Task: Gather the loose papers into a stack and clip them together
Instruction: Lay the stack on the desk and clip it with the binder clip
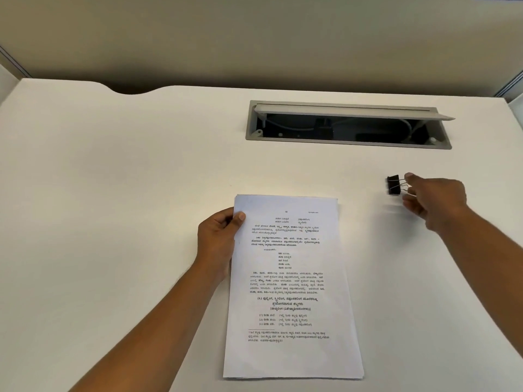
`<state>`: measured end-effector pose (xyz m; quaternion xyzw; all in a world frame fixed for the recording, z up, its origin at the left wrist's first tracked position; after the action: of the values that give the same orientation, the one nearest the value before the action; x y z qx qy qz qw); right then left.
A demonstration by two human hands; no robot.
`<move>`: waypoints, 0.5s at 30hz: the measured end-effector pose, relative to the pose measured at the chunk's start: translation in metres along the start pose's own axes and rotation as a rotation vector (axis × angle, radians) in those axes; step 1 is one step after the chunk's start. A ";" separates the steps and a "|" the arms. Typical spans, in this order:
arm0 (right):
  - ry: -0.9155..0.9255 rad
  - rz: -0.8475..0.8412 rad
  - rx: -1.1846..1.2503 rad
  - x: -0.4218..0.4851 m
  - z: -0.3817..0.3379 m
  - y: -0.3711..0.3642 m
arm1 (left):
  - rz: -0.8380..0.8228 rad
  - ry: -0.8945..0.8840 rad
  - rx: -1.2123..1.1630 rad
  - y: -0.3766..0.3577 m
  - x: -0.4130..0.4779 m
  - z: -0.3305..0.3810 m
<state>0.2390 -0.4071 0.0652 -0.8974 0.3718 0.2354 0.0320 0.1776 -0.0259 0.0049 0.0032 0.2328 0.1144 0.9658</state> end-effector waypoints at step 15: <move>0.035 -0.268 -0.205 -0.024 -0.006 -0.026 | -0.014 0.065 -0.051 0.001 0.005 -0.001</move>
<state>0.2439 -0.3738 0.0781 -0.9415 0.2233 0.2498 -0.0351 0.1811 -0.0243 0.0020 -0.0266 0.2612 0.1138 0.9582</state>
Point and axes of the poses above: each hand's wrist, its own x-axis towards the middle knuckle, its own y-axis out of the back of the hand, z = x × y, the point moved 3 cm from there along x, towards the middle knuckle, and after that the axes turned 15 degrees about x, right-handed, at the moved point
